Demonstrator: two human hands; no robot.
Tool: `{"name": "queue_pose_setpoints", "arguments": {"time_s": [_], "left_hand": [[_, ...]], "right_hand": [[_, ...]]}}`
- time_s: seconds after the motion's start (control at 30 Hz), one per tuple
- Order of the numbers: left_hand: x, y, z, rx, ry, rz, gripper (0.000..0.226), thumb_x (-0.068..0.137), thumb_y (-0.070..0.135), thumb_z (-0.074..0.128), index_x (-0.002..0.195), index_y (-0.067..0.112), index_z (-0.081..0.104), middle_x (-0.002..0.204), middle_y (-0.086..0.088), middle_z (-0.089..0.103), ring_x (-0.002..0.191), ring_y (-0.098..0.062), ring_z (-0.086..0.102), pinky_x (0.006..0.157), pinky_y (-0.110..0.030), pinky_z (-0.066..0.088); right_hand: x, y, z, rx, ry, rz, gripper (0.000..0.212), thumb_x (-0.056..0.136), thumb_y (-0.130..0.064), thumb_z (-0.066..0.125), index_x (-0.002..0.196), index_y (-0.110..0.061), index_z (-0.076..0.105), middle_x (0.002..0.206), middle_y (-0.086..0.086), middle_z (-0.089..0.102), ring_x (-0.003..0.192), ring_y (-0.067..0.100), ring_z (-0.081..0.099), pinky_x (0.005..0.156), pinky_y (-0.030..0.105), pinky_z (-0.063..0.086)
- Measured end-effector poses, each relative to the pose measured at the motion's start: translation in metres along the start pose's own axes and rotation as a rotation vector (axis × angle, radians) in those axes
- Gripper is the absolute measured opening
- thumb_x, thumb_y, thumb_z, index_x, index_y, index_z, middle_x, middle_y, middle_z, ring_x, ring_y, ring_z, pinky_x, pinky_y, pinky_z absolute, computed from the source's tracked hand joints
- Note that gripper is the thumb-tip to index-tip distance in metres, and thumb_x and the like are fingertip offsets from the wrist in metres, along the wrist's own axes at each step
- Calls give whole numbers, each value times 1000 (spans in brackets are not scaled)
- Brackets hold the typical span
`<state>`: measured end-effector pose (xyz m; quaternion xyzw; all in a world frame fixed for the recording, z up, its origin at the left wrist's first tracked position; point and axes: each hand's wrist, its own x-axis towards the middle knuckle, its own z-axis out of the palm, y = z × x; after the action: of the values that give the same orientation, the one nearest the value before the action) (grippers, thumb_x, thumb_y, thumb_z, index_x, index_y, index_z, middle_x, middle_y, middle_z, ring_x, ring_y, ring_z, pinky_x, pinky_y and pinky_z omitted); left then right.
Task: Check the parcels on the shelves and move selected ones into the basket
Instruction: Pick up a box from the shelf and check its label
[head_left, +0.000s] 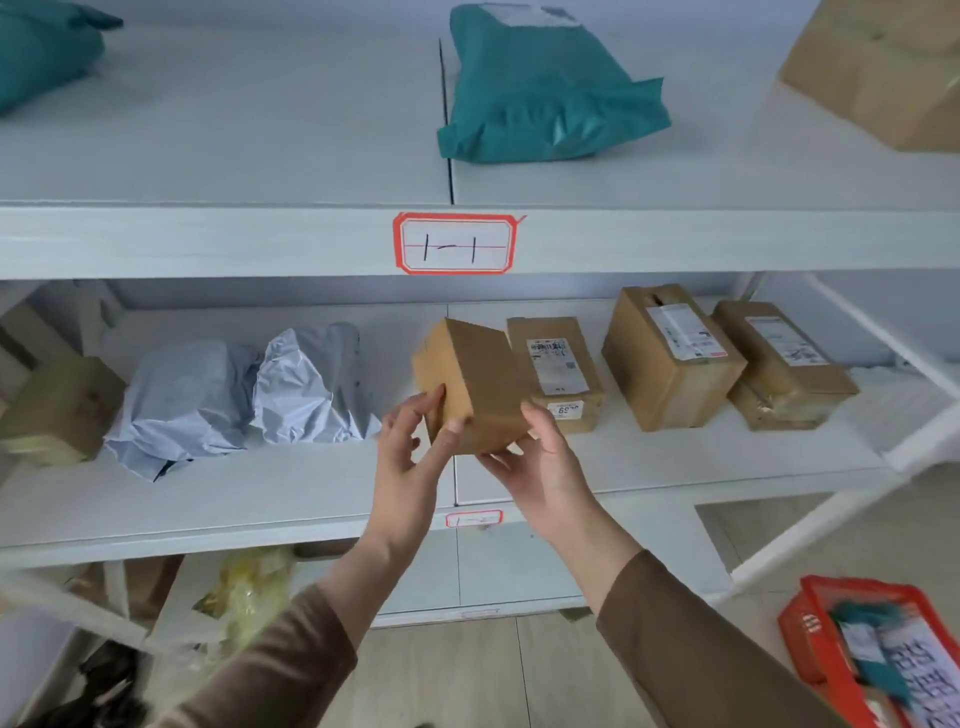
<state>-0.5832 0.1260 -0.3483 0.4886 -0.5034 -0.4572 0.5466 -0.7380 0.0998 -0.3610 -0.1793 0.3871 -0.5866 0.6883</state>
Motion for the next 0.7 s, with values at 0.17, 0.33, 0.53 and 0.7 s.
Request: {"name": "queue_pose_setpoints", "arguments": {"time_s": [0.17, 0.33, 0.53, 0.7], "left_hand": [[-45, 21, 17, 14, -60, 172, 33, 96, 31, 67, 128, 31, 73, 130, 3, 50, 129, -11, 53, 107, -28, 47], [-62, 31, 28, -200, 63, -153, 35, 93, 43, 72, 116, 18, 60, 119, -10, 62, 105, -22, 67, 96, -41, 55], [-60, 18, 24, -663, -211, -431, 72, 100, 53, 53, 153, 6, 45, 150, -23, 55, 137, -33, 56, 118, -48, 41], [-64, 12, 19, -1022, -382, -506, 77, 91, 36, 75, 153, 3, 44, 150, -21, 56, 129, -32, 64, 100, -45, 58]], "right_hand": [[-53, -8, -32, 130, -93, 139, 44, 99, -42, 57, 128, -11, 66, 118, 19, 65, 107, 34, 65, 101, 44, 53], [-77, -23, -39, -107, -51, -66, 47, 89, -41, 67, 127, -14, 65, 108, 8, 70, 103, 28, 65, 87, 37, 59], [-102, -57, -21, -780, -113, -639, 46, 77, -45, 72, 119, -26, 71, 116, -4, 73, 107, 9, 66, 93, 28, 52], [-122, -55, -8, -1101, -158, -937, 57, 84, -44, 76, 136, -24, 65, 141, -8, 59, 137, 8, 48, 111, 24, 40]]}}
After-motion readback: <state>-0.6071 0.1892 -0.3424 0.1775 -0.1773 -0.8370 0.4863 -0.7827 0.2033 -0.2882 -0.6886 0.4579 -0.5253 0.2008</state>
